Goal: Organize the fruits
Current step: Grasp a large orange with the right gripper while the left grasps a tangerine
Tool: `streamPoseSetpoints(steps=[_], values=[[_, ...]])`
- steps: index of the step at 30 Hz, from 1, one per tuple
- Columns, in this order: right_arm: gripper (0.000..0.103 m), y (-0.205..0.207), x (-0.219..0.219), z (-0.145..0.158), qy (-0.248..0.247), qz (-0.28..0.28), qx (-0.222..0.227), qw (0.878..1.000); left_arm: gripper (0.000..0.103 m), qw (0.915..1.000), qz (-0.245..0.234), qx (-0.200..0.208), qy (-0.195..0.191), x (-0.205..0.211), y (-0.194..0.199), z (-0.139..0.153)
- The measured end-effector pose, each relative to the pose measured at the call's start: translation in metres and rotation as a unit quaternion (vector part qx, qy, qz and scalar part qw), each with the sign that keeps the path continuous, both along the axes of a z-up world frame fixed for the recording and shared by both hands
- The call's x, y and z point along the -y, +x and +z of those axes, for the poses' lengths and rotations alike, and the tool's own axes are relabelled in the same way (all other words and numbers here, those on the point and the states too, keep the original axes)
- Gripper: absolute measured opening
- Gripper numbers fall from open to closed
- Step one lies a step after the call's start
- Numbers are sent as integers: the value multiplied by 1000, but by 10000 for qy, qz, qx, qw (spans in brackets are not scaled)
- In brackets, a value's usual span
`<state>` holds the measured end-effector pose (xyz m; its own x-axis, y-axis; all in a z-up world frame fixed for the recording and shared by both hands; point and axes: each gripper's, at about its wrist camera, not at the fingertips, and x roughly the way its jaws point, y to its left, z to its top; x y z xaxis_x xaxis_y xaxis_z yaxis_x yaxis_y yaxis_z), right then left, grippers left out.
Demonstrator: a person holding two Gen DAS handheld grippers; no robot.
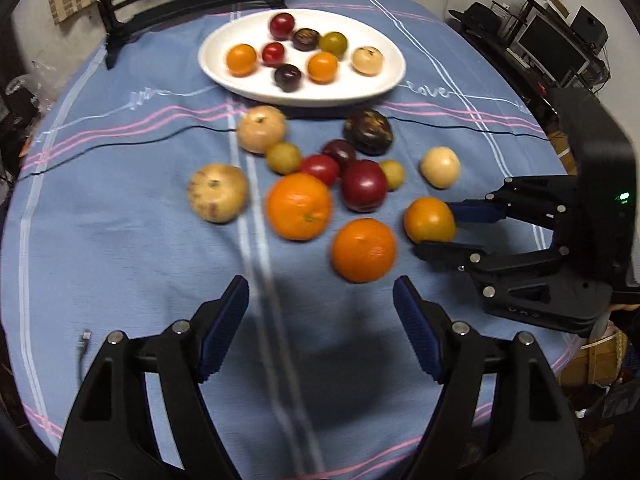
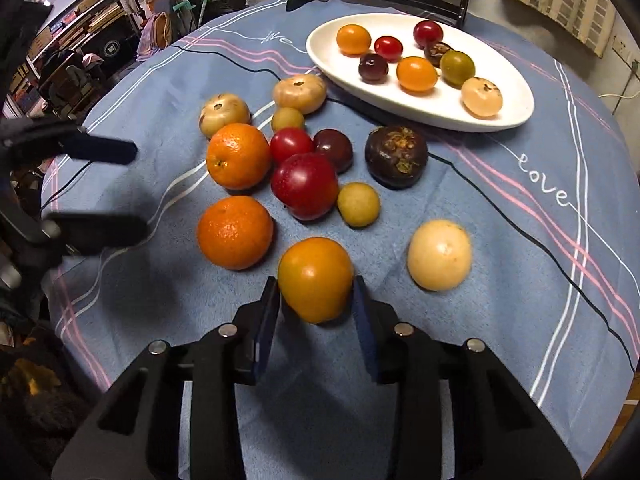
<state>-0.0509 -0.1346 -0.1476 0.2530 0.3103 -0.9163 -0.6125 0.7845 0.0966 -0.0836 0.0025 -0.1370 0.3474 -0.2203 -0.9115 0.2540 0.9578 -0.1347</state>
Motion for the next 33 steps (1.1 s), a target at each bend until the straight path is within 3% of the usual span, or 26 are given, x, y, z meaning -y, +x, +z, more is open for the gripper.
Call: streamPoseSetpoints(steps=[5,11,13,14,16,20,28,33], values=[[37,-2,29,9,198,-347,-108,9991,76,9999,97,-70,-18,19,11,-16],[37,-5,44,11,252,-380,-159,9988,74,9991,349,-228,-9,31,27,-37],[37,-6,45,12,269,-366,-160,9988,65,9989,403,-246,23,33,30,-40],[37,-6,46,12,283,-352,-162,9988,51,9988,402,-294,28,33,31,-42],[37,-5,48,11,305,-342,-158,9988,45,9988,384,-310,-36,33,30,-41],[37,-6,52,11,355,-397,-173,9984,44,9991,361,-220,105,35,27,-39],[37,-10,52,23,556,-521,-109,9970,44,9990,318,320,25,23,22,8],[37,-3,49,54,807,-634,217,9945,44,9960,340,821,61,9,36,53]])
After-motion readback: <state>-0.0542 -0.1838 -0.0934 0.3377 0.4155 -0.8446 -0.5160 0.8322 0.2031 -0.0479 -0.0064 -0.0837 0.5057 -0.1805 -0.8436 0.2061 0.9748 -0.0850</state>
